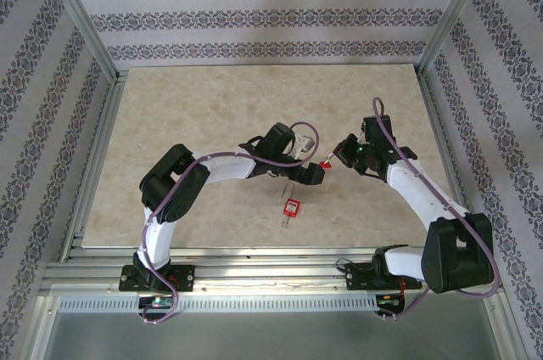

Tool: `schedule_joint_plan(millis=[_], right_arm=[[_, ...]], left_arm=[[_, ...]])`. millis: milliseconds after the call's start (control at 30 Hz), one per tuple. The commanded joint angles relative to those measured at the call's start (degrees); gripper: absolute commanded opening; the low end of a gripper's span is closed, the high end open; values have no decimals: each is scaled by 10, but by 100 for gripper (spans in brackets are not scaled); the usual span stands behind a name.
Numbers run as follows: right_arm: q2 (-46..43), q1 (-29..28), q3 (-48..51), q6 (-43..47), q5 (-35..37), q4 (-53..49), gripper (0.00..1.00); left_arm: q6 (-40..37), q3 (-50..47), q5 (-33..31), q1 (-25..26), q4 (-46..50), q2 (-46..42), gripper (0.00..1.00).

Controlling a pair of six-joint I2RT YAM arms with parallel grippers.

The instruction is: Unlock with the key

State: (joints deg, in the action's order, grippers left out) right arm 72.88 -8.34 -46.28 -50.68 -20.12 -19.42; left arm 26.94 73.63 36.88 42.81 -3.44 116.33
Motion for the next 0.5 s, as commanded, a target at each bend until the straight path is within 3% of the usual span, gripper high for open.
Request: schedule_joint_plan(millis=[0, 267, 467], right_arm=[[-16, 5, -18, -20, -23, -2, 0], [-37, 4, -9, -44, -40, 3, 0], [-42, 4, -6, -52, -46, 5, 0]], left_arm=[[-26, 27, 8, 7, -19, 5, 98], [-55, 81, 22, 7, 10, 48, 92], [-56, 76, 26, 7, 6, 61, 75]])
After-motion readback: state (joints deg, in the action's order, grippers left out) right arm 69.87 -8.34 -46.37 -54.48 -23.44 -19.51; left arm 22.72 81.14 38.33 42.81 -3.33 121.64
